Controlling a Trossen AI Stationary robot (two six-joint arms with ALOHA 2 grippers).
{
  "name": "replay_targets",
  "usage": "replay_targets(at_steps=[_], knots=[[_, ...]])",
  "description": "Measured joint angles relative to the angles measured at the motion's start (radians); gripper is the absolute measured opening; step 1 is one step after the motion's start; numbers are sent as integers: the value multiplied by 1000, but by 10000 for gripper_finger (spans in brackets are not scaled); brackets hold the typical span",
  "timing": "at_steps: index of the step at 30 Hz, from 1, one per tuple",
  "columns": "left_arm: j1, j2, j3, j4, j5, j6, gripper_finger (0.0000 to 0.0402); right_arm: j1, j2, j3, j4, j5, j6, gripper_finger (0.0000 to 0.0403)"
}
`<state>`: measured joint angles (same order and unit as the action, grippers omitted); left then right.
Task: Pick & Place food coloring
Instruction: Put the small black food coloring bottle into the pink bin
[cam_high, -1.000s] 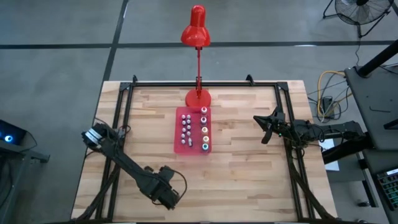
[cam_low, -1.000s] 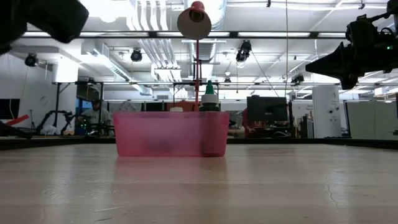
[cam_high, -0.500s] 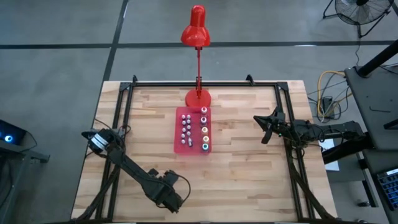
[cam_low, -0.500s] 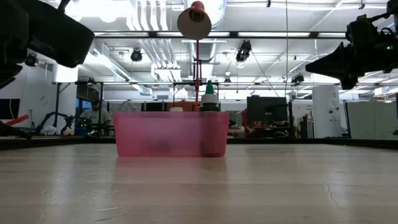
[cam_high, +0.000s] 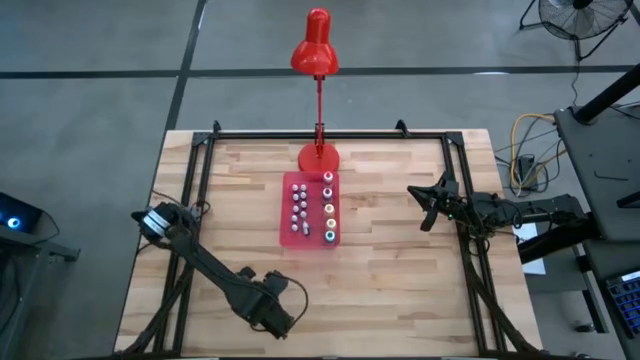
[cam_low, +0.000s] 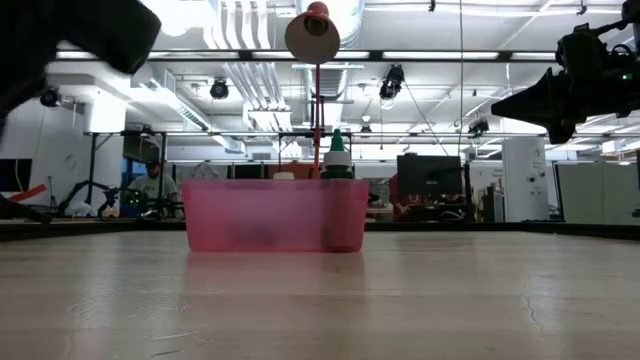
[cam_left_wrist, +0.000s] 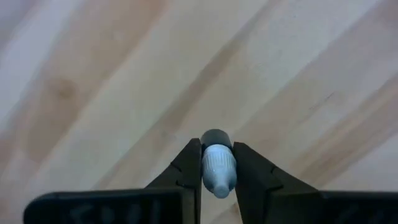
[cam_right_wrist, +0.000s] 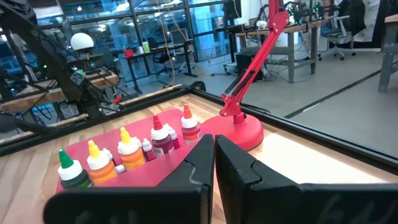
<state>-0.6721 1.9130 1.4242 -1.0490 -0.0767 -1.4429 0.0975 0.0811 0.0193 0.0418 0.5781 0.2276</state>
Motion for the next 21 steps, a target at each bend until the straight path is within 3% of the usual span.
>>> replay_targets(at_steps=[6,21], knots=[[78,-58,86,-139,-56,140,45,0,0,0,0,0,0,9],[360,-87,253,-279,-126,653,44,0,0,0,0,0,0,9]])
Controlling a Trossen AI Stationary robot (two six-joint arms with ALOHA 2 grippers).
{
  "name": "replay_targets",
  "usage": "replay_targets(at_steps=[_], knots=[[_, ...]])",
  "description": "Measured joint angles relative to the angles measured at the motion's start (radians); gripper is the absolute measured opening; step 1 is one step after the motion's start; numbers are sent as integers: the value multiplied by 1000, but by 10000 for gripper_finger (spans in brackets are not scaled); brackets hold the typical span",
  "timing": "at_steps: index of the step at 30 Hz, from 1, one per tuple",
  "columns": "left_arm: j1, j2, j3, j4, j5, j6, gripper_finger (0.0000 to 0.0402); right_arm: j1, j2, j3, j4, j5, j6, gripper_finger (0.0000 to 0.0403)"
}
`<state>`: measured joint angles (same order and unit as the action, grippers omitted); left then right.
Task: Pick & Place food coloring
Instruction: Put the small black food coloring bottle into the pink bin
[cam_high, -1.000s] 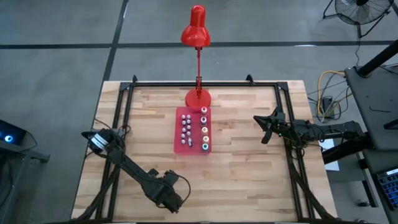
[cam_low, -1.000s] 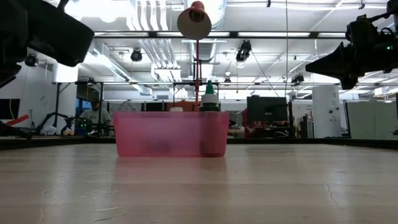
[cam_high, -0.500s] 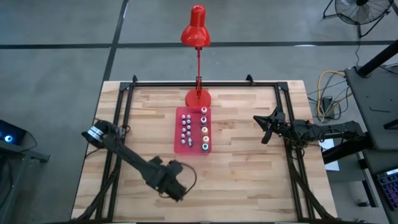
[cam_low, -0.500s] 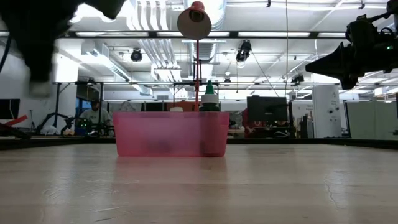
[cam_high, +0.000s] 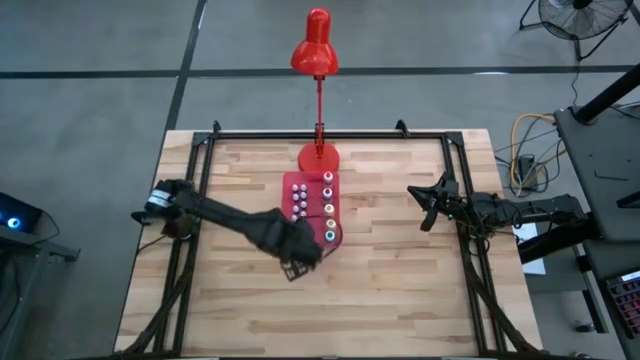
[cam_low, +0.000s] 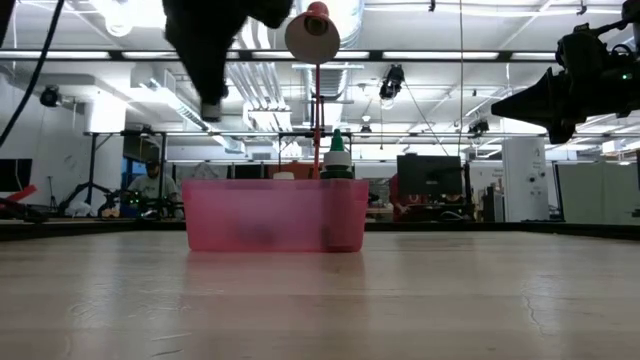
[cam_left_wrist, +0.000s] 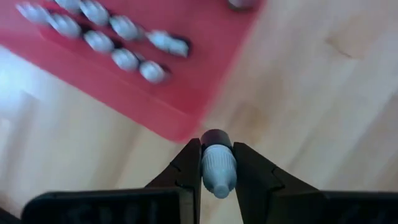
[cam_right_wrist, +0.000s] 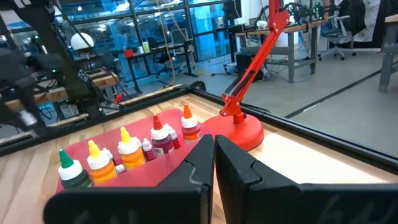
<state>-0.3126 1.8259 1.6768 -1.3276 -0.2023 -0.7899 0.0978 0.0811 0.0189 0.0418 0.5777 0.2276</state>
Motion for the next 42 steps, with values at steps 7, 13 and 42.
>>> replay_targets(at_steps=[7,13,42], knots=[[107,0,-8,24,-35,234,44,0,0,0,0,0,0,9],[164,0,-60,93,-34,452,44,0,0,0,0,0,0,9],[195,0,-230,332,116,743,44,0,0,0,0,0,0,9]])
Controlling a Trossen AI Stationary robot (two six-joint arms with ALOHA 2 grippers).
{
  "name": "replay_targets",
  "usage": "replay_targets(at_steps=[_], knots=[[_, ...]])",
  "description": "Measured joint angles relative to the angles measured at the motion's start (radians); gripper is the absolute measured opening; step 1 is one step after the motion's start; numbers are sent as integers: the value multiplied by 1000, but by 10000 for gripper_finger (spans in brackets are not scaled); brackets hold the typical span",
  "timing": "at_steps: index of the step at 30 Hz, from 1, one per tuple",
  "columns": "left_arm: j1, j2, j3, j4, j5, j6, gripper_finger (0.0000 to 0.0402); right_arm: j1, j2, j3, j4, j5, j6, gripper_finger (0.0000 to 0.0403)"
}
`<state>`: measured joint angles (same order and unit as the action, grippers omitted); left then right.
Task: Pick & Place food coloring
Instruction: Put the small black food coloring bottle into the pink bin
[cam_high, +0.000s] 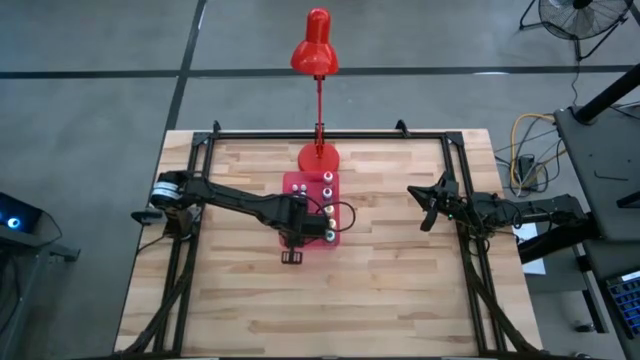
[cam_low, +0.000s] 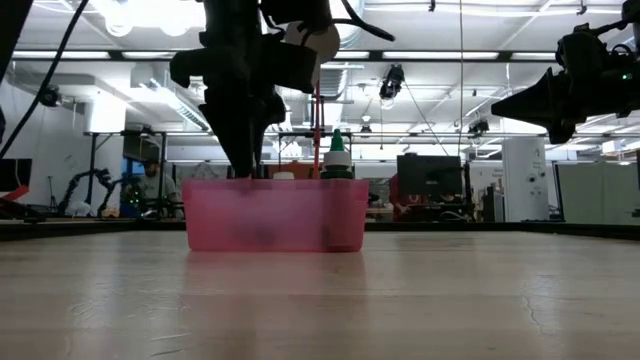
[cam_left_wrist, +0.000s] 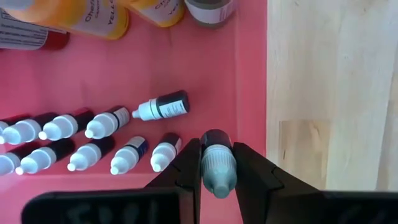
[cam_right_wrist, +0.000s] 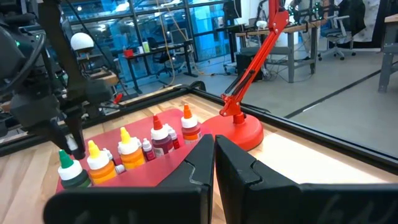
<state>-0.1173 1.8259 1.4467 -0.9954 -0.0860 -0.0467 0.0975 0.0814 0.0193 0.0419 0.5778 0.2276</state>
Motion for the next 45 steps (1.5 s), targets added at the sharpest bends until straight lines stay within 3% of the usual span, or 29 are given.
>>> replay_targets(at_steps=[28,45], knots=[[13,29,-140,179,11,53,44,0,-1,0,0,0,0,9],[36,43,-145,212,13,92,44,0,-1,0,0,0,0,9]])
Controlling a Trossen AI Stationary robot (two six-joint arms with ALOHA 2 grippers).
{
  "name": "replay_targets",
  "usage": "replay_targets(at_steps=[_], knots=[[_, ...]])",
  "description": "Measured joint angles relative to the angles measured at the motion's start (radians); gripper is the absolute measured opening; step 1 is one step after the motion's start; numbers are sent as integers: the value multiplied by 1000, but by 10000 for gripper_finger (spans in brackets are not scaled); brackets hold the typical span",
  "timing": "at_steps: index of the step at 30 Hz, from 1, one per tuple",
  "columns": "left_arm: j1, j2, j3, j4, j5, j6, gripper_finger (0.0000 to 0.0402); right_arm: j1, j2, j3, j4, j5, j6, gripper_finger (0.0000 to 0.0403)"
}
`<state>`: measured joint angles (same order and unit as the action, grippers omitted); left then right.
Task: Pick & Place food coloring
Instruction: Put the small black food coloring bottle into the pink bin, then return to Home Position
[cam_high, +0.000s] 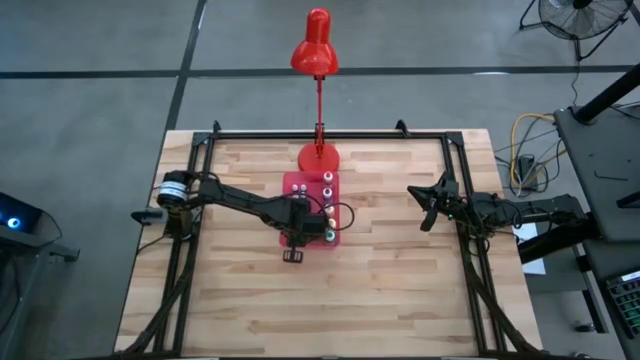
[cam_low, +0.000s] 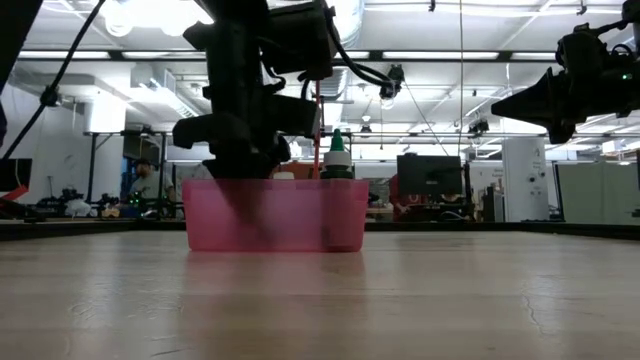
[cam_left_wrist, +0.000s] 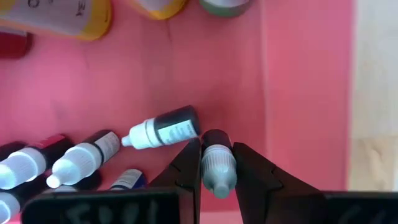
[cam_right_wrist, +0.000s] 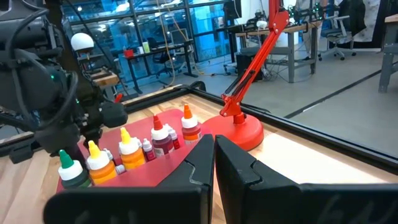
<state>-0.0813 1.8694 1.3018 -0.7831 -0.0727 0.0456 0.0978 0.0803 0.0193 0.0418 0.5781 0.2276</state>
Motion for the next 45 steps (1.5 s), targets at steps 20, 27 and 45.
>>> replay_targets(at_steps=[20,27,45], knots=[[1,0,-16,-3,-3,-20,103,0,0,0,0,0,0,9],[1,0,-14,-3,-3,-20,121,-1,0,0,0,0,0,9],[1,-10,243,-250,-25,-27,122,0,0,0,0,0,0,9]])
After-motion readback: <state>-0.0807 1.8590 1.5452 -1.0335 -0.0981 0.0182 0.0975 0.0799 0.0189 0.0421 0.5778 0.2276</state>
